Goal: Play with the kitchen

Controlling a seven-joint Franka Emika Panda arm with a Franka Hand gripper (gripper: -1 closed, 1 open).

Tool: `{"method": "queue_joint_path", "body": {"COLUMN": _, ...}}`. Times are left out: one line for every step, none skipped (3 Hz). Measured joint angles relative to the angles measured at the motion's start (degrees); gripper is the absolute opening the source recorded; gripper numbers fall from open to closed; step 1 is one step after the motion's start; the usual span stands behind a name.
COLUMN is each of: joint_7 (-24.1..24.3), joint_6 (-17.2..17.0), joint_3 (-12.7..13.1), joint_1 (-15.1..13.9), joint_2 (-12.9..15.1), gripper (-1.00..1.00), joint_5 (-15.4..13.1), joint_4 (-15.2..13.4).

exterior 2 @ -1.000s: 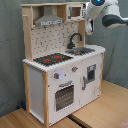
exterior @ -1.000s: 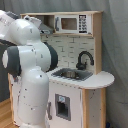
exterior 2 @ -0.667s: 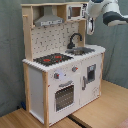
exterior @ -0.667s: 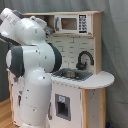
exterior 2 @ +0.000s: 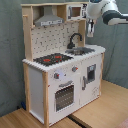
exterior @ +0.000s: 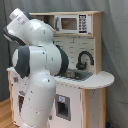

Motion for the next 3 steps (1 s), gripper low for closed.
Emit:
{"method": "queue_joint_path", "body": {"joint_7": 3.9, "joint_6": 1.0, "joint_3": -1.5, "joint_1": 0.0, "joint_2": 2.1, "gripper": 1.0, "joint_5": 2.4, "joint_4": -2.5}}
{"method": "queue_joint_path", "body": {"joint_7": 6.8, "joint_6": 4.0, "joint_3": -4.3, "joint_1": 0.0, "joint_2": 4.6, "gripper": 1.0, "joint_5": 4.1, "joint_4": -5.4}}
{"method": "queue_joint_path", "body": {"joint_7": 6.9, "joint_6": 8.7, "joint_3": -8.3, "joint_1": 0.1, "joint_2": 6.1, "gripper": 1.0, "joint_5": 5.7, "joint_4": -7.1}}
